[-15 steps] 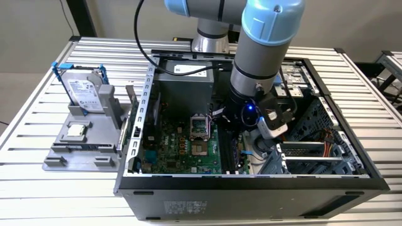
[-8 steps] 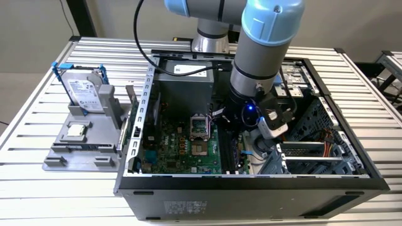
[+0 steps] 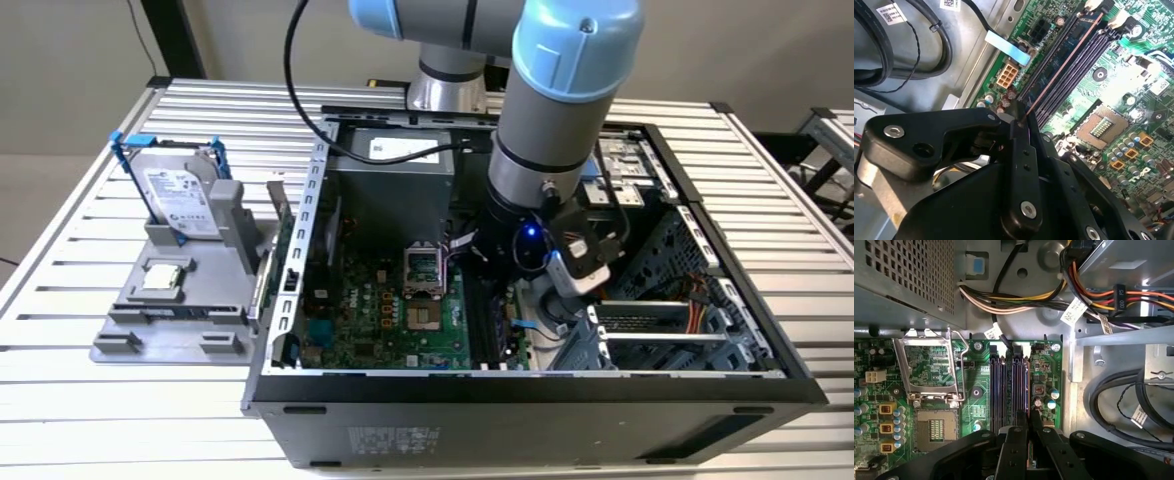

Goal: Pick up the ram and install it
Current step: 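Insert the ram into the slot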

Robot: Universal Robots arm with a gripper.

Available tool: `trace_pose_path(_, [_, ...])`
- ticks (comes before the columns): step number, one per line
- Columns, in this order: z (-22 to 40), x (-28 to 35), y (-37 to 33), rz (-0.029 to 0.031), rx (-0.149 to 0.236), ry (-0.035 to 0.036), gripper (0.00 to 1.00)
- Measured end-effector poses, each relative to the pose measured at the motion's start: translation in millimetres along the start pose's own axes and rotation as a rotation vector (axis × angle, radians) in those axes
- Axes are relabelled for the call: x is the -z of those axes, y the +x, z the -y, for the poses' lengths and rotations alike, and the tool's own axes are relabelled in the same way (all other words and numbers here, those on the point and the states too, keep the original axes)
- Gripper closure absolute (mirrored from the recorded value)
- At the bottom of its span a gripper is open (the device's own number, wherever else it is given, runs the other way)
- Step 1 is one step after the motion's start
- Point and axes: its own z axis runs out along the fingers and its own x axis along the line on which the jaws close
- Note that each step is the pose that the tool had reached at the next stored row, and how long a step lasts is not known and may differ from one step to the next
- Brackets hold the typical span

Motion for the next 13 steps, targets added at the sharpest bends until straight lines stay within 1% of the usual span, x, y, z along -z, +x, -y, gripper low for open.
trace_pose_path(3, [0.1, -2.8, 0.1, -0.0017, 0.000, 0.0000, 1.00])
trace_pose_path(5, [0.1, -3.1, 0.1, -0.0040, 0.000, 0.0003, 1.00])
trace_pose_path(13, [0.1, -3.4, 0.1, -0.0048, 0.000, 0.0000, 1.00])
